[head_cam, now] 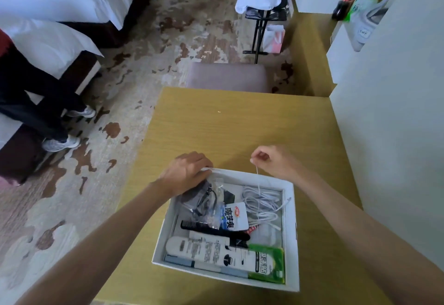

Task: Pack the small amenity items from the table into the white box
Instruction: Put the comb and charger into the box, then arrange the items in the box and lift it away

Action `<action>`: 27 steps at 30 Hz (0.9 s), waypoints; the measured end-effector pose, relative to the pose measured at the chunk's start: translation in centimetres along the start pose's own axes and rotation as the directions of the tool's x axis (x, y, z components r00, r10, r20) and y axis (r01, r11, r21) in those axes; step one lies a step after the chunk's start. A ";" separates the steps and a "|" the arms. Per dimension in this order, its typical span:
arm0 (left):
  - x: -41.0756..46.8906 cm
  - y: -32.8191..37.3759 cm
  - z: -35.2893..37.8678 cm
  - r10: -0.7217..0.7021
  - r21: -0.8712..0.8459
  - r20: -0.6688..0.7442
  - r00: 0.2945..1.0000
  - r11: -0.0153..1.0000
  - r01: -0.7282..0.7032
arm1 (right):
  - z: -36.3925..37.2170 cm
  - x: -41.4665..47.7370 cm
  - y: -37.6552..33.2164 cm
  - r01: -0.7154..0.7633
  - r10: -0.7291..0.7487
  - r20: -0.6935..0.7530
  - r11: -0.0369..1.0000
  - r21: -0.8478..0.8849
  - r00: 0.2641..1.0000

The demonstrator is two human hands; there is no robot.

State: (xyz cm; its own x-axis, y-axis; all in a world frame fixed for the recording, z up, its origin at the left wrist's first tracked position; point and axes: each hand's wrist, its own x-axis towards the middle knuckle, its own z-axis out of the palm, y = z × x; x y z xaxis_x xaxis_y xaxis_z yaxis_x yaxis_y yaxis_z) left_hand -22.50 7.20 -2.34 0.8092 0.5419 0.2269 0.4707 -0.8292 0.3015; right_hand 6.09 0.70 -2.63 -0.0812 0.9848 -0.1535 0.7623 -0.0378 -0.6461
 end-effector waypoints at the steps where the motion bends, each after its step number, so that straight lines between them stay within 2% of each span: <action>1: 0.2 -0.7 0.2 0.028 -0.015 0.026 0.999 1.000 -0.028 | 0.4 0.9 0.5 -0.028 0.029 0.050 0.999 -0.022 0.998; 5: 0.7 -2.9 1.0 0.049 -0.113 0.099 0.994 0.993 -0.038 | 2.0 4.6 1.5 -0.102 0.116 0.227 0.992 -0.069 0.967; 10: 0.9 -3.8 1.8 0.000 -0.277 0.183 0.983 0.959 0.051 | 4.3 7.9 2.5 -0.137 0.217 0.436 0.969 -0.208 0.874; 13: 1.0 -4.1 1.9 -0.084 -0.363 0.222 0.971 0.918 0.162 | 6.3 9.1 2.4 -0.038 0.217 0.516 0.942 -0.334 0.829; 16: 1.0 -3.9 1.9 -0.102 -0.412 0.248 0.963 0.889 0.200 | 7.6 9.9 2.1 0.050 0.165 0.548 0.933 -0.356 0.820; 20: 1.0 -3.8 1.7 -0.111 -0.393 0.276 0.955 0.893 0.218 | 6.9 10.3 2.4 0.067 0.201 0.536 0.896 -0.439 0.820; 23: 1.1 -3.5 1.7 -0.112 -0.414 0.269 0.957 0.884 0.220 | 5.1 9.9 3.0 -0.033 0.268 0.468 0.892 -0.451 0.842; 25: 1.1 -3.2 1.8 -0.126 -0.421 0.236 0.963 0.880 0.219 | 3.3 9.0 3.2 -0.183 0.275 0.341 0.943 -0.279 0.899; 27: 1.0 -3.1 2.0 -0.159 -0.413 0.197 0.967 0.881 0.229 | 1.2 7.7 3.0 -0.193 0.197 0.140 0.980 -0.044 0.970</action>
State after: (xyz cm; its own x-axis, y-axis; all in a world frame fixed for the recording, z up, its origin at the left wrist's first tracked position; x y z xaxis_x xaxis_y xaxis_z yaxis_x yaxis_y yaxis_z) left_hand -22.44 10.06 -4.86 0.7769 0.6295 -0.0107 0.4551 -0.5499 0.7004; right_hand 6.92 8.01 -6.65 -0.0188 0.9243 -0.3812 0.7909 -0.2195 -0.5712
